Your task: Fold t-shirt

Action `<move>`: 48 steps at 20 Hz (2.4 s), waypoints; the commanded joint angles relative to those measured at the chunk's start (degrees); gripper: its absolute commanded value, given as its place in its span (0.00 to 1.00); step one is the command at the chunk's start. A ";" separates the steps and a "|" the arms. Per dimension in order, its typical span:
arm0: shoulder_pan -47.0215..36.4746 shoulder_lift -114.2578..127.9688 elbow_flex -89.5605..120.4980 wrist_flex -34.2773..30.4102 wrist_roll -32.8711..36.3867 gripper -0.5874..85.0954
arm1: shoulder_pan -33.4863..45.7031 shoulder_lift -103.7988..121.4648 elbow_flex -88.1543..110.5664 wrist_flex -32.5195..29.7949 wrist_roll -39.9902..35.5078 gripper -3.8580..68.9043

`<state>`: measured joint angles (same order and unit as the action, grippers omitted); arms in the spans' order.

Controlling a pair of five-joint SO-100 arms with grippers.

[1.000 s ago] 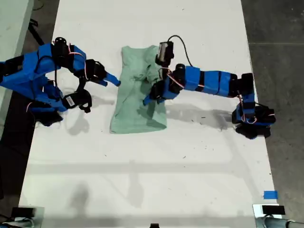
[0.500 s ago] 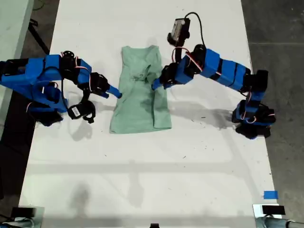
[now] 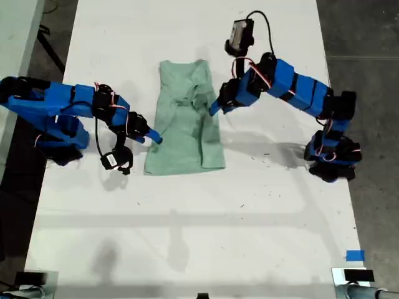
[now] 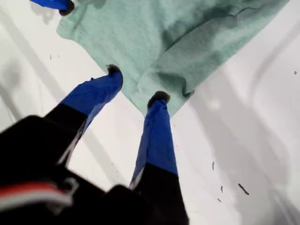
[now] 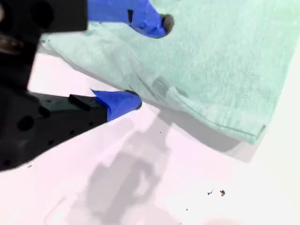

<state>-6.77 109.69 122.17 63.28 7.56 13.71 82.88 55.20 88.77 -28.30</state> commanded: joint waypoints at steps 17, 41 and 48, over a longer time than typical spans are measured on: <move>0.09 -18.72 -29.79 19.16 -3.69 0.01 | 2.72 19.51 15.82 -2.02 0.00 0.23; 12.74 -37.18 -67.94 38.32 -0.09 0.38 | -10.11 26.98 39.29 -12.04 5.54 0.39; 17.40 -39.46 -51.94 16.08 -7.91 0.36 | -16.88 10.46 36.74 -22.24 11.43 0.40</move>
<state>10.46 67.85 66.45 86.13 0.97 -1.93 94.66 95.19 69.43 -18.11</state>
